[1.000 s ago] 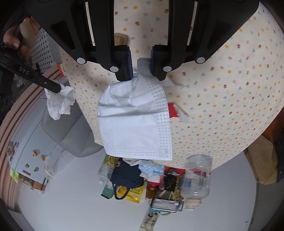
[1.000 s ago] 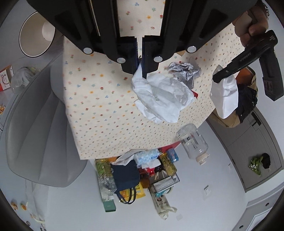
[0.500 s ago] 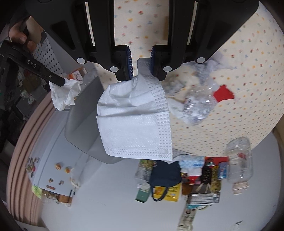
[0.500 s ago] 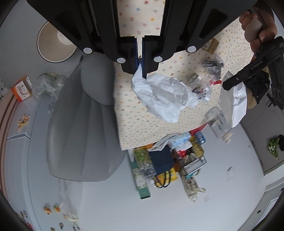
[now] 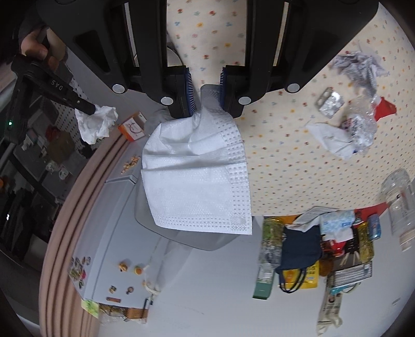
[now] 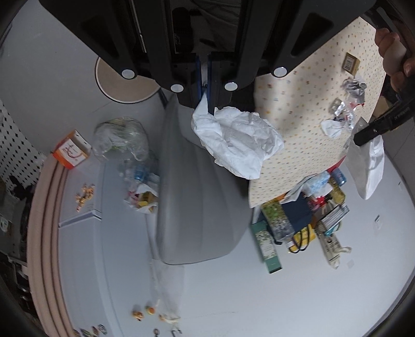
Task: Collect trash
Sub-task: 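Carry the mask and tissue in both grippers over to the white bin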
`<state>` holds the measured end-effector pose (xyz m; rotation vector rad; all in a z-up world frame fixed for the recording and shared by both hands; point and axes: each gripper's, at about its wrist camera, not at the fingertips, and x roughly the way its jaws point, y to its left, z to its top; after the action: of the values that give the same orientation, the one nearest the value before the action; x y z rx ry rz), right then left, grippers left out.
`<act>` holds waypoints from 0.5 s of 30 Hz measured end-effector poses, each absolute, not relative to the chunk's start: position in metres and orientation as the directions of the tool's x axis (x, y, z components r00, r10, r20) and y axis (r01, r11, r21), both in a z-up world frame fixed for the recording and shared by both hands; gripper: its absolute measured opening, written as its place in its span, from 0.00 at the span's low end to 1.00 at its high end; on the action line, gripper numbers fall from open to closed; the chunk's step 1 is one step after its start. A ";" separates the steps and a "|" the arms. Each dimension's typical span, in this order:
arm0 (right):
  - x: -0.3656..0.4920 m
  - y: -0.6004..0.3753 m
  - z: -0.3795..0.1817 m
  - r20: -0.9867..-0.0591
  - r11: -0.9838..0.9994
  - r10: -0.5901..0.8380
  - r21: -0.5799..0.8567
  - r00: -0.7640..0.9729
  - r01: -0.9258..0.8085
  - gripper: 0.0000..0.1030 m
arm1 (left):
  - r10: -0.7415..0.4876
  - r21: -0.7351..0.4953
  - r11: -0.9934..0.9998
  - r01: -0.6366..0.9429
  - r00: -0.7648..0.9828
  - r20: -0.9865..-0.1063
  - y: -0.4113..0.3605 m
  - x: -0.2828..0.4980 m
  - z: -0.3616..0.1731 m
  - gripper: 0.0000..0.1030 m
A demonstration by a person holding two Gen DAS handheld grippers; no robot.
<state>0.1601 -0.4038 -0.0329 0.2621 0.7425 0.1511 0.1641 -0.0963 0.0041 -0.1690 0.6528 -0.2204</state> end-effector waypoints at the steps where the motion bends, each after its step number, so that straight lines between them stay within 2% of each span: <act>1: 0.160 -0.411 -0.037 -0.652 0.956 0.220 0.291 0.725 -0.029 0.04 | -0.263 -0.220 0.962 0.162 0.767 -0.585 -0.105 0.167 0.003 0.16; 15: 0.166 -0.494 -0.113 -0.737 0.936 0.141 0.316 0.661 0.152 0.04 | -0.325 -0.187 0.943 0.275 0.651 -0.686 -0.212 0.220 -0.043 0.16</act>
<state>0.1655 -0.4937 -0.1127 0.3696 0.8535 -0.0062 0.2197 -0.2124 -0.0429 -0.0681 0.7913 -0.3407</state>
